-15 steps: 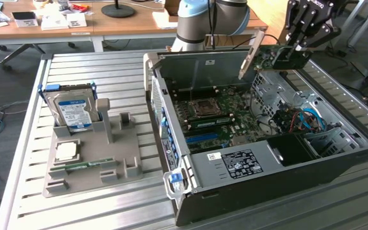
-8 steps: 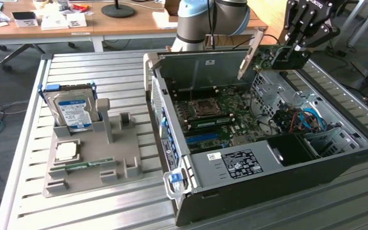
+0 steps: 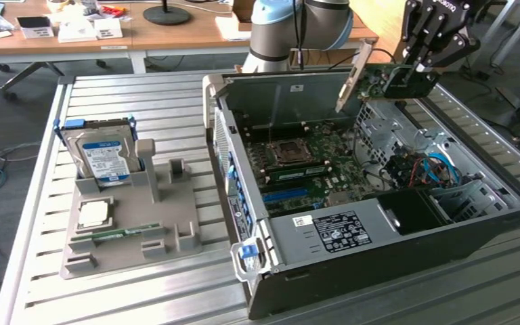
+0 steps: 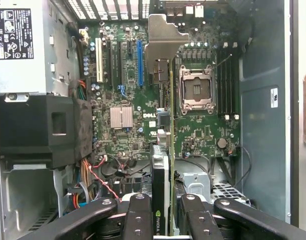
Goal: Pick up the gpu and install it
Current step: 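Insert the gpu into the slot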
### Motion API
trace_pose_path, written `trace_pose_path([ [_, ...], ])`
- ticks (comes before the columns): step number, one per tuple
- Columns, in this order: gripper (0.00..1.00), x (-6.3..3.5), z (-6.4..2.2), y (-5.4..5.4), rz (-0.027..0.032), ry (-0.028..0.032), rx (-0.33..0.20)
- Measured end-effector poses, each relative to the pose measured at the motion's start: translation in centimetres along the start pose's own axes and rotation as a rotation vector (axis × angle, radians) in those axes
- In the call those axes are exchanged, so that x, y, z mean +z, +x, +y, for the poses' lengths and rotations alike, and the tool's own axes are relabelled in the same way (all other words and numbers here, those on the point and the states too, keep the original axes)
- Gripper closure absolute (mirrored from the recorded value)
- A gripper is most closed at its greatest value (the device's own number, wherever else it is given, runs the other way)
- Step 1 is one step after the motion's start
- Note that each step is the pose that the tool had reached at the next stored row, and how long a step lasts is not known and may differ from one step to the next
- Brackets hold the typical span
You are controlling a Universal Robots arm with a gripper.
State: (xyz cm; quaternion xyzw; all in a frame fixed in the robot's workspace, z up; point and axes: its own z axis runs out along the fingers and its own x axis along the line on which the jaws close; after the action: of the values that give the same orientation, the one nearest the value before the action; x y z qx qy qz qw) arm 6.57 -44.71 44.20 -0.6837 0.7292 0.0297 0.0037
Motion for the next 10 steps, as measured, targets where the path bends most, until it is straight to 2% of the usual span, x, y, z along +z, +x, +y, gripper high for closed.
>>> trace_pose_path([
  [10, 0.73, 0.04, 1.17, 0.1, 0.0001, -0.0001, 0.0],
])
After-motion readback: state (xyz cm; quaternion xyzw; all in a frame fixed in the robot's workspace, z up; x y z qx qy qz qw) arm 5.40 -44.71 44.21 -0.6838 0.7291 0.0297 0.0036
